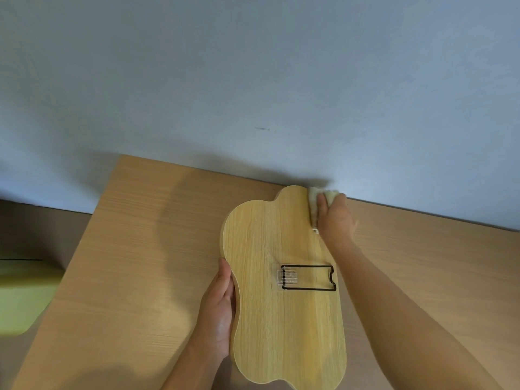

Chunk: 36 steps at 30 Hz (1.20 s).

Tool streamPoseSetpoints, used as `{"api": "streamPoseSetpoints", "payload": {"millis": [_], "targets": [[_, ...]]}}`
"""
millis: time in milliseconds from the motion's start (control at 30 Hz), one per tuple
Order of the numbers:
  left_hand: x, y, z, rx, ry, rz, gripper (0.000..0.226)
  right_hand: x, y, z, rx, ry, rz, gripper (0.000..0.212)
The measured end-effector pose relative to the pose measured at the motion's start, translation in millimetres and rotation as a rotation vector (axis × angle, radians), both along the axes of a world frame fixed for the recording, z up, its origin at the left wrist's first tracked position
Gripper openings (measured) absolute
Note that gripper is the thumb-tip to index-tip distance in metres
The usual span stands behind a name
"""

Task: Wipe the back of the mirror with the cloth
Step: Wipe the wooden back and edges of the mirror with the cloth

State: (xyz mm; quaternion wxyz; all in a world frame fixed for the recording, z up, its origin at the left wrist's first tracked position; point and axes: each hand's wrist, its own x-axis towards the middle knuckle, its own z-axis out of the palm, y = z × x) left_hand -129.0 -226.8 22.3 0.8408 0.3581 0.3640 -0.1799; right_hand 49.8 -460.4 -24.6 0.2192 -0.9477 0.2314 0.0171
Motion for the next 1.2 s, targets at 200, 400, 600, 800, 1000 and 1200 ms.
{"api": "streamPoseSetpoints", "payload": {"millis": [200,400,600,800,1000,1200], "targets": [[-1,0,-2,0.006,-0.034,-0.001,0.053,-11,-37,1,-0.203,0.077,-0.103,0.032],[1,1,1,0.003,-0.016,0.015,0.055,-32,41,47,0.195,-0.136,0.145,0.036],[2,1,2,-0.021,0.010,0.027,0.069,-58,80,39,0.274,-0.146,0.310,0.032],[2,0,1,-0.004,-0.005,0.002,0.053,-51,9,6,0.071,-0.052,0.045,0.039],[1,0,-1,0.005,-0.021,-0.003,0.057,-53,-26,5,-0.132,0.036,-0.071,0.037],[1,0,-5,-0.013,-0.021,0.003,0.051,-55,35,48,0.152,-0.129,0.098,0.027]]}}
